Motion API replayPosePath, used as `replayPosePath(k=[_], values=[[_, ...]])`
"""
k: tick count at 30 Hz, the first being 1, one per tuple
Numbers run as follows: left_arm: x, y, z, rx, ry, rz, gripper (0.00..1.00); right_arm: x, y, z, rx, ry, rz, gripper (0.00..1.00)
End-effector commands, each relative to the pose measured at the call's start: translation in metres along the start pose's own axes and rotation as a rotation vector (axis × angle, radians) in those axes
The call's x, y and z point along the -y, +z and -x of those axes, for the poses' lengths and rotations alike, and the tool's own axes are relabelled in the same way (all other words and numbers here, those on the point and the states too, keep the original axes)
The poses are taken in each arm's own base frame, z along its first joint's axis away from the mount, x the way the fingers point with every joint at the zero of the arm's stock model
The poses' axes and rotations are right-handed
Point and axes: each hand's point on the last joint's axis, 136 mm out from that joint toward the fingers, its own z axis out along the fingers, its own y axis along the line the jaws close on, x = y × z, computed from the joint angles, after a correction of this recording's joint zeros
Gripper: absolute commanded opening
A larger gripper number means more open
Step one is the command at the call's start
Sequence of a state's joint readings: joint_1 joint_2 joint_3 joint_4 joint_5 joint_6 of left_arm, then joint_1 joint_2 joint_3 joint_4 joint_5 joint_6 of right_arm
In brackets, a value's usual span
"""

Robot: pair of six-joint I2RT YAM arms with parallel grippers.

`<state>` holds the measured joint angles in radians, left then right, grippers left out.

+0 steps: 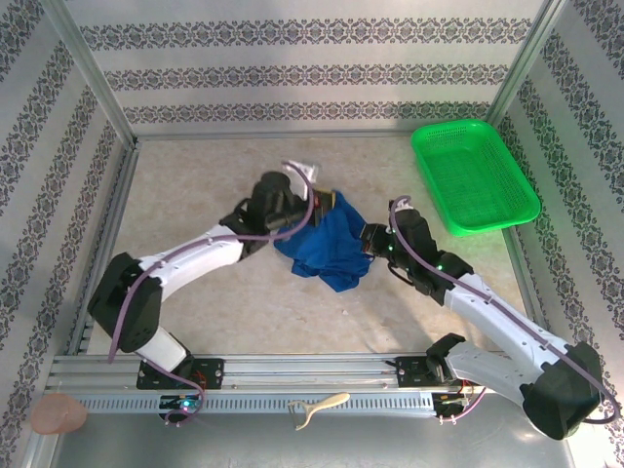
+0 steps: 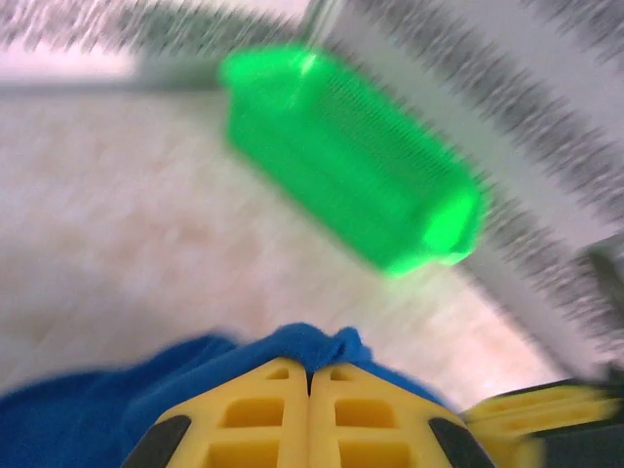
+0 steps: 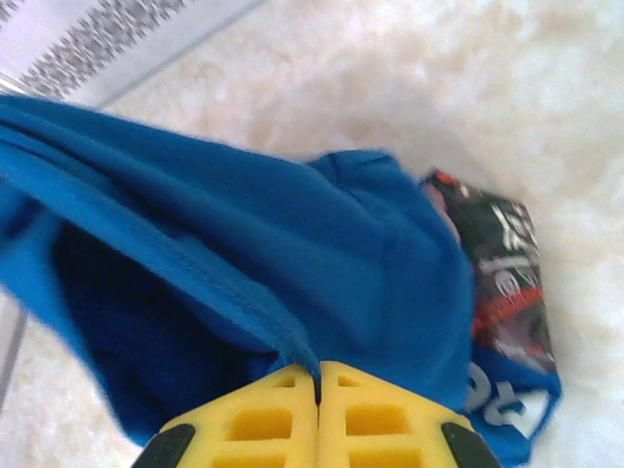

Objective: Fold the inside-out t-shirt

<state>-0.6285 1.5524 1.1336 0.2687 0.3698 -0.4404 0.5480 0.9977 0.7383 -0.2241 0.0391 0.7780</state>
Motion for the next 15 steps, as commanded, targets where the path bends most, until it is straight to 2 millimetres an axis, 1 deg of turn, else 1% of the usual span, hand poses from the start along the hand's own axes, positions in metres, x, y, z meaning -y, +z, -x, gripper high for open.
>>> replayPosePath(k=[1,3,5,6,8,10,11,12,13,14,15], values=[[0.040,-0.028,0.048,0.039,-0.104,-0.230,0.00,-0.003,-0.011,0.025,0.055,-0.044,-0.072,0.00],[0.049,-0.042,0.073,0.107,-0.141,-0.298,0.00,-0.016,-0.017,0.040,0.075,-0.057,-0.064,0.00],[0.052,-0.051,0.093,0.147,-0.177,-0.331,0.00,-0.034,-0.027,0.061,0.104,-0.079,-0.041,0.00],[0.054,-0.052,0.100,0.154,-0.180,-0.341,0.00,-0.041,-0.031,0.069,0.116,-0.087,-0.029,0.00],[0.055,-0.055,0.114,0.165,-0.172,-0.334,0.00,-0.064,-0.043,0.094,0.152,-0.099,0.014,0.00],[0.051,-0.056,0.125,0.170,-0.164,-0.310,0.00,-0.087,-0.055,0.120,0.185,-0.108,0.066,0.00],[0.049,-0.057,0.134,0.178,-0.155,-0.298,0.16,-0.100,-0.063,0.134,0.207,-0.113,0.093,0.00],[0.044,-0.059,0.143,0.190,-0.152,-0.284,0.38,-0.114,-0.073,0.148,0.231,-0.119,0.123,0.00],[0.040,-0.062,0.152,0.207,-0.150,-0.273,0.53,-0.126,-0.081,0.160,0.251,-0.123,0.150,0.00],[0.033,-0.067,0.161,0.229,-0.154,-0.259,0.63,-0.138,-0.089,0.172,0.270,-0.125,0.179,0.00],[0.026,-0.073,0.168,0.251,-0.157,-0.245,0.70,-0.149,-0.097,0.183,0.284,-0.126,0.202,0.00]])
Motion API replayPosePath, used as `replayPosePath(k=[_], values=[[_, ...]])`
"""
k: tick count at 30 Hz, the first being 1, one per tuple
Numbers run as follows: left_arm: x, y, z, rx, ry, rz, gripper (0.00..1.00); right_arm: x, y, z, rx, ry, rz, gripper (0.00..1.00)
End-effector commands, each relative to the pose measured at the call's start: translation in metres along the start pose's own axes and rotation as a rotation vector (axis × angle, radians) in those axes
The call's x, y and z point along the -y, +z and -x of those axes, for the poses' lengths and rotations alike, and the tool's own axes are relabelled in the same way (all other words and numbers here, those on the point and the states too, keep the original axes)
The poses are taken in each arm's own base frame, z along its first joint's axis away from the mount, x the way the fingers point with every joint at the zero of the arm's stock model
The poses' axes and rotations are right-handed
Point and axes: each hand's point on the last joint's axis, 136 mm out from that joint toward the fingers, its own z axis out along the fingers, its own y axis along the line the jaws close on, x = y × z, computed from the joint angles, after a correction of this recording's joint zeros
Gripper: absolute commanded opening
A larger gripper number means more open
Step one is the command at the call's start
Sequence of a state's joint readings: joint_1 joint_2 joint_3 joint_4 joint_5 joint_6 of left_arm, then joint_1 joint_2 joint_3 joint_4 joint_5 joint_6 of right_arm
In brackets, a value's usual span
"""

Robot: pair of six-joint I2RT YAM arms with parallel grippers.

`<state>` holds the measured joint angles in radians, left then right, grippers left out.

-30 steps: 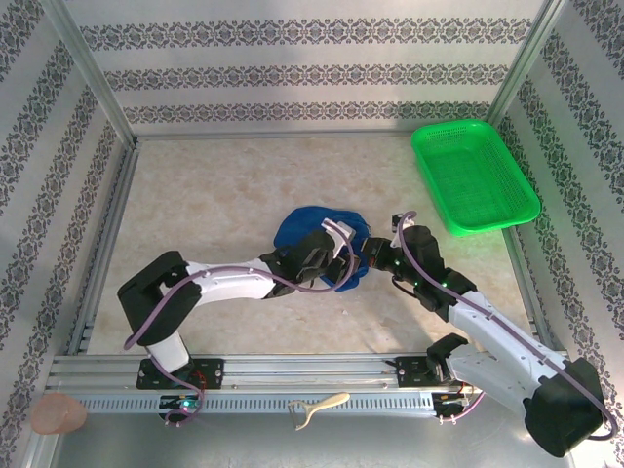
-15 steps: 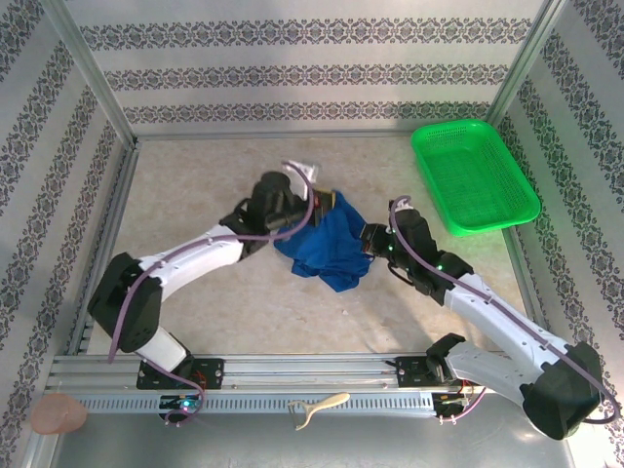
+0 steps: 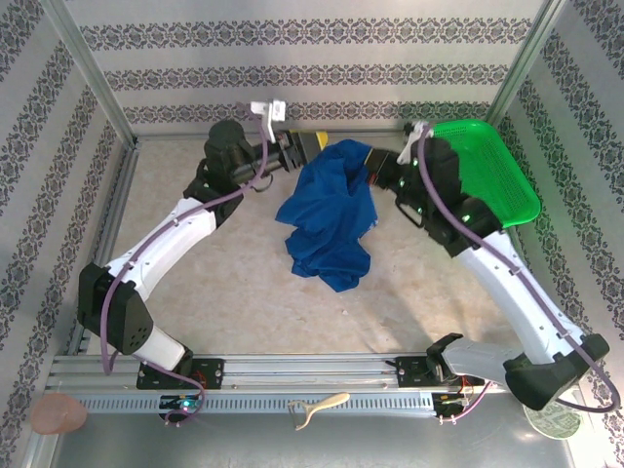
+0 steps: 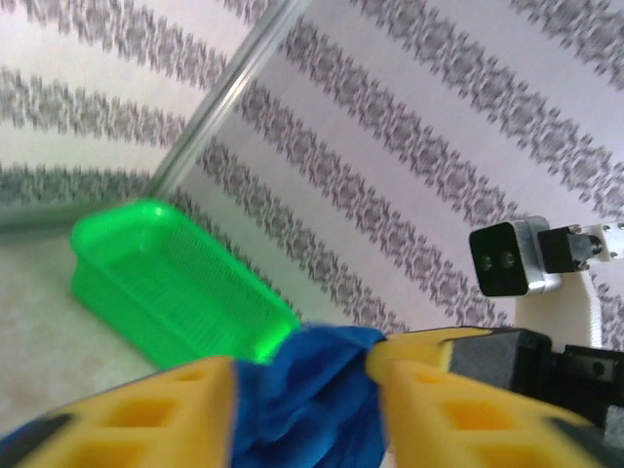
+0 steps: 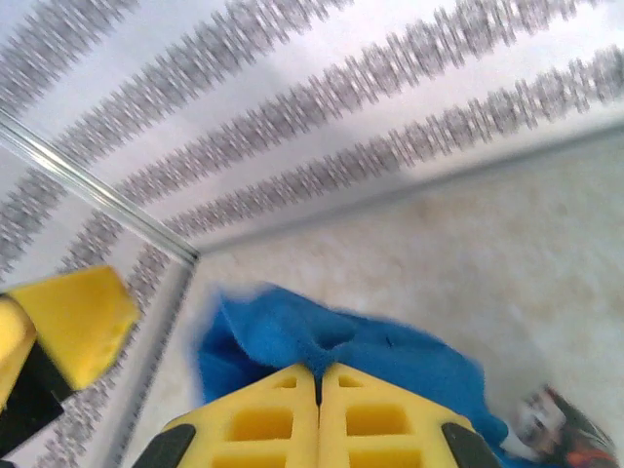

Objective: Fold the inside-out t-shirt

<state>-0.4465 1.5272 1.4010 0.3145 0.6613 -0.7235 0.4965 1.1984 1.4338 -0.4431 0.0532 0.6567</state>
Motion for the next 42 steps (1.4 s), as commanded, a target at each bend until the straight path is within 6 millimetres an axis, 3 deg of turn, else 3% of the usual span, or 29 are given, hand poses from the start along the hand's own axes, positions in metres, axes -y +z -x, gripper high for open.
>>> replayPosePath(k=[1,4,8,11,15,20,27,33,37,38,39,41,42], values=[[-0.008,-0.018,0.035,0.067,-0.005,0.025,0.75,-0.034,-0.017,0.041,0.045,-0.038,0.084,0.00],[-0.022,-0.038,0.031,0.076,-0.006,0.076,0.79,-0.047,-0.018,0.055,0.030,-0.068,0.095,0.00],[-0.041,-0.058,-0.009,0.061,-0.044,0.128,0.82,-0.044,-0.013,0.052,-0.012,-0.084,0.087,0.00],[-0.056,-0.068,-0.051,0.007,-0.061,0.172,0.83,-0.043,-0.013,0.048,-0.029,-0.072,0.100,0.00],[-0.071,-0.067,-0.117,-0.091,-0.052,0.206,0.86,-0.042,-0.019,0.041,-0.044,-0.067,0.116,0.00],[-0.090,-0.051,-0.168,-0.189,0.006,0.273,0.89,-0.039,-0.025,0.035,-0.057,-0.066,0.126,0.00],[-0.138,-0.027,-0.192,-0.229,-0.028,0.363,0.92,-0.047,-0.037,0.044,-0.046,-0.054,0.175,0.00],[-0.153,-0.009,-0.192,-0.238,-0.024,0.371,0.93,-0.055,-0.042,0.049,-0.032,-0.047,0.232,0.00],[-0.160,0.018,-0.200,-0.274,-0.042,0.330,0.93,-0.060,-0.044,0.054,-0.021,-0.038,0.266,0.00],[-0.161,0.030,-0.204,-0.291,-0.056,0.304,0.91,-0.060,-0.046,0.058,-0.013,-0.038,0.271,0.00],[-0.158,0.042,-0.209,-0.314,-0.077,0.263,0.80,-0.060,-0.047,0.062,-0.004,-0.034,0.270,0.00],[-0.147,0.060,-0.210,-0.343,-0.139,0.172,0.37,-0.052,-0.049,0.076,0.027,-0.020,0.251,0.00],[-0.144,0.064,-0.198,-0.326,-0.149,0.160,0.14,-0.044,-0.051,0.086,0.047,0.002,0.237,0.00]])
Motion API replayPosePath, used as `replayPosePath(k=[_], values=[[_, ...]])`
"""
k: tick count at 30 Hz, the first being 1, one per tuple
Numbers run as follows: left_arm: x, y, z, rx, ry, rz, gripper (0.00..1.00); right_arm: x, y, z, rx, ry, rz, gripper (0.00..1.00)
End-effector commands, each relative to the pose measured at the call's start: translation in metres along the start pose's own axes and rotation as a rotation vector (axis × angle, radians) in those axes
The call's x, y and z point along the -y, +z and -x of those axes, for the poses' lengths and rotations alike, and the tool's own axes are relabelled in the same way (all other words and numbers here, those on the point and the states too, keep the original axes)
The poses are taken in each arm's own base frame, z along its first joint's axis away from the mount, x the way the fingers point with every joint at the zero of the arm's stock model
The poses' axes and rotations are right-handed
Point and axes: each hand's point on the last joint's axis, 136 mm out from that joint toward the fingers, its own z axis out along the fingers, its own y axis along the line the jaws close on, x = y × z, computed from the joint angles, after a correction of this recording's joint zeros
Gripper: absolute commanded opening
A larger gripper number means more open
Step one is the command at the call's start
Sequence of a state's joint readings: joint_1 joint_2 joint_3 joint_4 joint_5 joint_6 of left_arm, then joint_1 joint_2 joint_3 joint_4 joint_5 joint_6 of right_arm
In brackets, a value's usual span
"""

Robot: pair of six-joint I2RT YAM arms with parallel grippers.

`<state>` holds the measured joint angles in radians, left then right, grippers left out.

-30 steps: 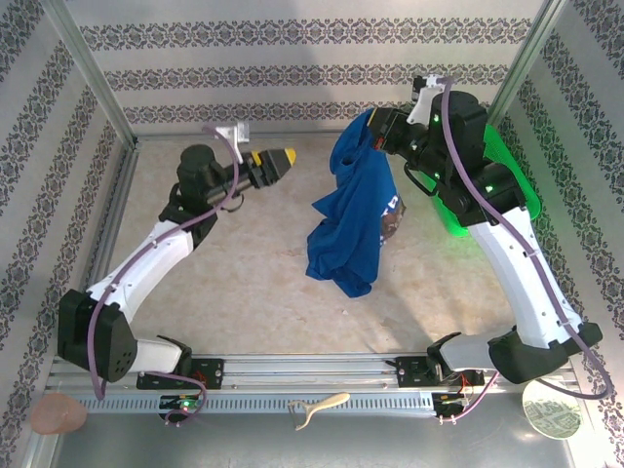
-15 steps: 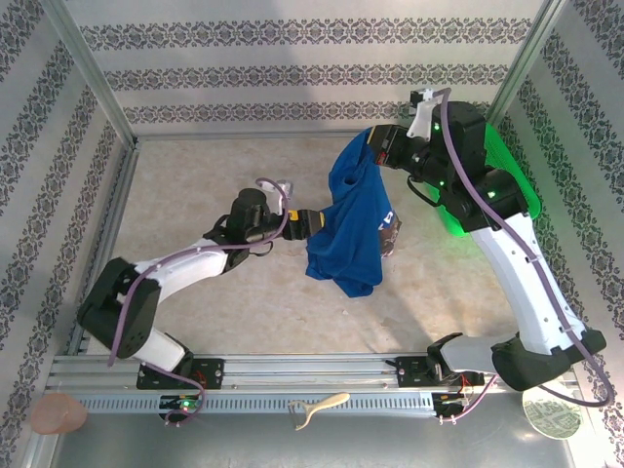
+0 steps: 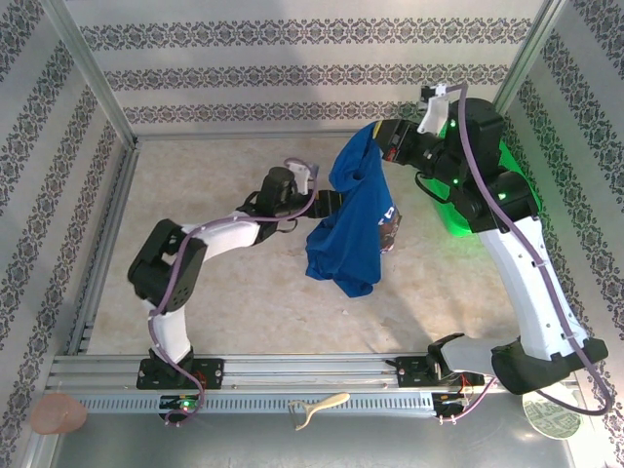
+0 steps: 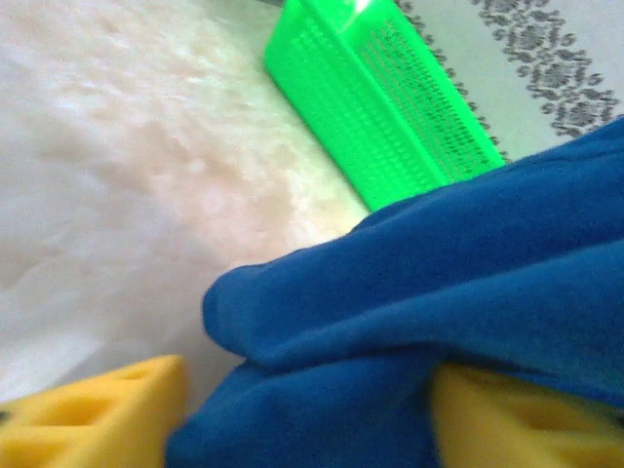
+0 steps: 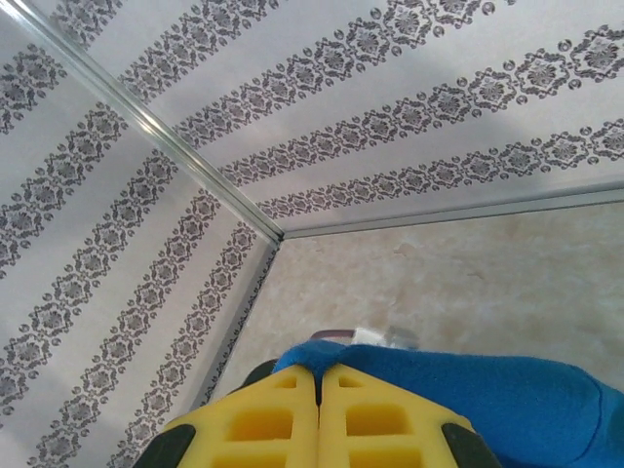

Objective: Fold the inside-out t-shirt

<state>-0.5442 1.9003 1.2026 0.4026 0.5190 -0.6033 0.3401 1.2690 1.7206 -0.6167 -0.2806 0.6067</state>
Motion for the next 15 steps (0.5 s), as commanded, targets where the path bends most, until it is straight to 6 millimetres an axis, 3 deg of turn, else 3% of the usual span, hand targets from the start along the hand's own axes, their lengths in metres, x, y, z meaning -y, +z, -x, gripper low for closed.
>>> replayPosePath(k=[1,4,5,6,8,10,12,15], values=[[0.035,-0.001,0.025,-0.007,-0.012,-0.121,0.00,-0.006,-0.026,0.049,0.143,0.019,0.044,0.00],[0.055,-0.073,0.108,0.150,0.045,-0.019,0.00,0.030,-0.052,0.082,0.254,0.102,-0.043,0.00],[0.070,-0.109,0.142,0.232,0.061,0.008,0.00,0.039,-0.063,0.092,0.297,0.139,-0.049,0.00],[0.089,-0.145,0.171,0.309,0.081,0.020,0.00,0.041,-0.074,0.100,0.336,0.164,-0.046,0.00],[0.129,-0.205,0.211,0.427,0.137,0.024,0.00,0.036,-0.090,0.108,0.384,0.178,-0.020,0.00],[0.167,-0.248,0.235,0.495,0.199,0.031,0.00,0.028,-0.104,0.112,0.417,0.170,-0.005,0.00],[0.186,-0.270,0.247,0.512,0.220,0.035,0.00,0.019,-0.113,0.114,0.439,0.162,0.011,0.00],[0.179,-0.272,0.247,0.492,0.202,0.070,0.00,0.017,-0.118,0.111,0.449,0.167,0.018,0.00]])
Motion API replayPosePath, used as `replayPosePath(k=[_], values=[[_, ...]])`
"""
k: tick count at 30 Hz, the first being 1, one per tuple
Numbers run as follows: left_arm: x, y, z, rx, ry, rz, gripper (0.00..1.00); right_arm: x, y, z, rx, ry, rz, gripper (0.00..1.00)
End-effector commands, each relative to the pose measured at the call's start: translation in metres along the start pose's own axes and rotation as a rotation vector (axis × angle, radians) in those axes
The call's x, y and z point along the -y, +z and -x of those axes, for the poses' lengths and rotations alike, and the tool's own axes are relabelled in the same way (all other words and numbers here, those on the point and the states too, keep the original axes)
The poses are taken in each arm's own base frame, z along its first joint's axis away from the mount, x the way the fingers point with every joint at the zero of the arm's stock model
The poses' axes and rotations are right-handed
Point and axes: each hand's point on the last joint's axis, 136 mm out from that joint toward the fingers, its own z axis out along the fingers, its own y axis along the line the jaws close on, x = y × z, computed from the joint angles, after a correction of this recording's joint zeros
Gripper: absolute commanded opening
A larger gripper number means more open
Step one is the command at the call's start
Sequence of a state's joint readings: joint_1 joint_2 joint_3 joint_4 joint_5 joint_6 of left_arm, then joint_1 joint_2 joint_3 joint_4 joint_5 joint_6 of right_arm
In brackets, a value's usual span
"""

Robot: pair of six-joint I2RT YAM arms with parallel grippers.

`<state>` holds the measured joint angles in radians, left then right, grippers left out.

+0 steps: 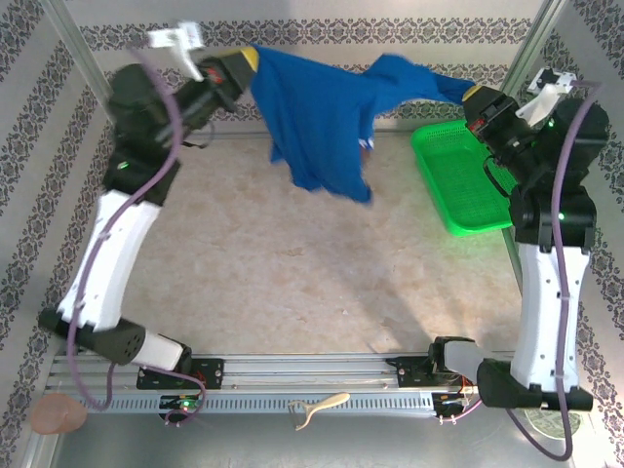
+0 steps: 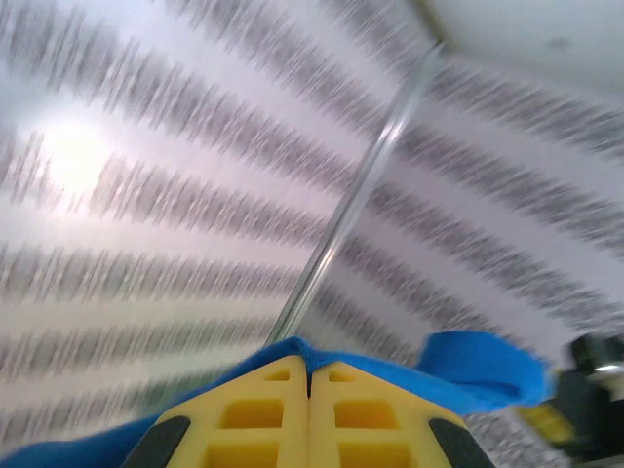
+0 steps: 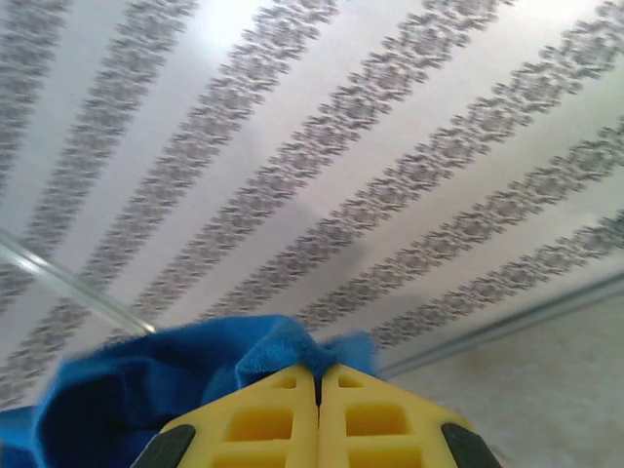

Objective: Fold the inside-out t-shirt

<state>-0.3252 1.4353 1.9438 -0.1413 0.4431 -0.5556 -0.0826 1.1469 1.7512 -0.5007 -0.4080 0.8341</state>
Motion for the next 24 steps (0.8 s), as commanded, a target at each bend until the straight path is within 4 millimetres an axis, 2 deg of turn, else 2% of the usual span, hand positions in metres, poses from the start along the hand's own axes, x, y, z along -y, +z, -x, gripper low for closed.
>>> replayPosePath(k=[1,3,7,11,15,17,20,24], values=[[-0.052,0.007,-0.066,-0.216,-0.063,0.164,0.00,-0.021,-0.014,0.010,0.051,0.001,0.074,0.00],[-0.065,0.005,-0.084,-0.258,-0.088,0.184,0.00,-0.024,-0.019,0.005,0.039,-0.003,0.086,0.00],[-0.072,-0.002,-0.109,-0.319,-0.104,0.179,0.00,-0.027,-0.032,-0.007,0.017,-0.018,0.113,0.00],[-0.073,-0.009,-0.126,-0.367,-0.125,0.159,0.00,-0.023,-0.039,-0.021,0.004,0.021,0.134,0.00],[-0.070,-0.012,-0.138,-0.405,-0.146,0.115,0.00,-0.032,-0.053,-0.027,0.036,0.029,0.175,0.00],[-0.076,-0.009,-0.142,-0.420,-0.150,0.108,0.00,-0.033,-0.051,-0.028,0.052,0.015,0.168,0.00],[-0.100,-0.001,-0.155,-0.453,-0.158,0.131,0.00,-0.034,-0.025,-0.039,0.020,-0.009,0.165,0.00],[-0.155,0.014,-0.191,-0.517,-0.224,0.179,0.00,-0.027,0.031,-0.080,-0.063,-0.080,0.124,0.00]])
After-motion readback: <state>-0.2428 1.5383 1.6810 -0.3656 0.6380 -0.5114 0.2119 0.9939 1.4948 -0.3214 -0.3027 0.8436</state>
